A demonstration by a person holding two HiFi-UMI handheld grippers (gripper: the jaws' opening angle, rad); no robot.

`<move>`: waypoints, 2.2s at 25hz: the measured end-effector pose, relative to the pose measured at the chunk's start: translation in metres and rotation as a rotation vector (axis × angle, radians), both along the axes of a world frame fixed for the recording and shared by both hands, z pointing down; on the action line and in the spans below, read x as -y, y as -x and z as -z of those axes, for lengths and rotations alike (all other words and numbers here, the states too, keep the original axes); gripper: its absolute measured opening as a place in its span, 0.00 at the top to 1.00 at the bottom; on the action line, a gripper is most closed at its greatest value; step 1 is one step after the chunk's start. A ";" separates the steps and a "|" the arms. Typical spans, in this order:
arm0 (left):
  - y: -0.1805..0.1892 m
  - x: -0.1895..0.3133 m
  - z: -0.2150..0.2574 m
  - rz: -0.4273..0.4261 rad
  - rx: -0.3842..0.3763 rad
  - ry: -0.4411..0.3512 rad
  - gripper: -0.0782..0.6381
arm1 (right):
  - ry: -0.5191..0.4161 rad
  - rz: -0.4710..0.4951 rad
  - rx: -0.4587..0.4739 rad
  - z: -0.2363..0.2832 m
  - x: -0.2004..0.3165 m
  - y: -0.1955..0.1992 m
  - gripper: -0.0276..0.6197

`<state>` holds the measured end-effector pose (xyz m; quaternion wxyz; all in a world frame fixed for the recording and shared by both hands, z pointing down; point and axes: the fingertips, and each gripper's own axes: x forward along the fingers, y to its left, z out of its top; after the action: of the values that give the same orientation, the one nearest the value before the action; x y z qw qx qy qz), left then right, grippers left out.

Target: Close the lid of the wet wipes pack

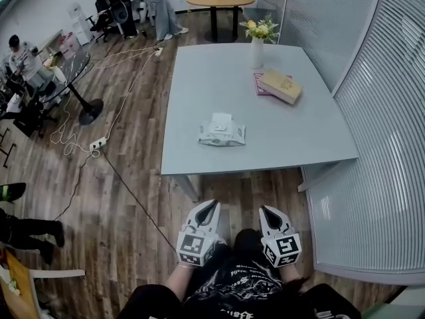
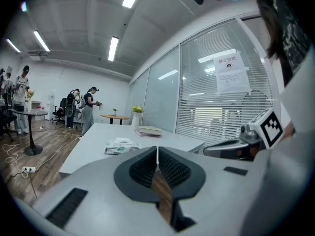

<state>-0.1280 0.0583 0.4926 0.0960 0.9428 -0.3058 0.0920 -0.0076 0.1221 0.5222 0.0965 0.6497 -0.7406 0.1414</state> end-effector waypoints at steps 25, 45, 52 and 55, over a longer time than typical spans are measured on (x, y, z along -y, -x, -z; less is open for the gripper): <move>-0.070 0.226 -0.031 0.307 0.039 0.112 0.87 | 0.012 0.302 0.047 -0.010 0.280 -0.101 0.96; -0.090 0.311 -0.071 0.387 0.198 0.164 0.87 | 0.178 0.432 0.236 -0.029 0.404 -0.124 0.89; -0.091 0.332 -0.091 0.364 0.215 0.219 0.87 | 0.325 0.425 0.389 -0.054 0.435 -0.113 0.83; -0.088 0.342 -0.101 0.365 0.230 0.245 0.87 | 0.397 0.438 0.459 -0.066 0.444 -0.106 0.81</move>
<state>-0.0405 -0.2839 0.5938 0.1891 0.8364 -0.4668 0.2162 0.0987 -0.3222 0.5882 0.0802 0.3960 -0.8226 0.4001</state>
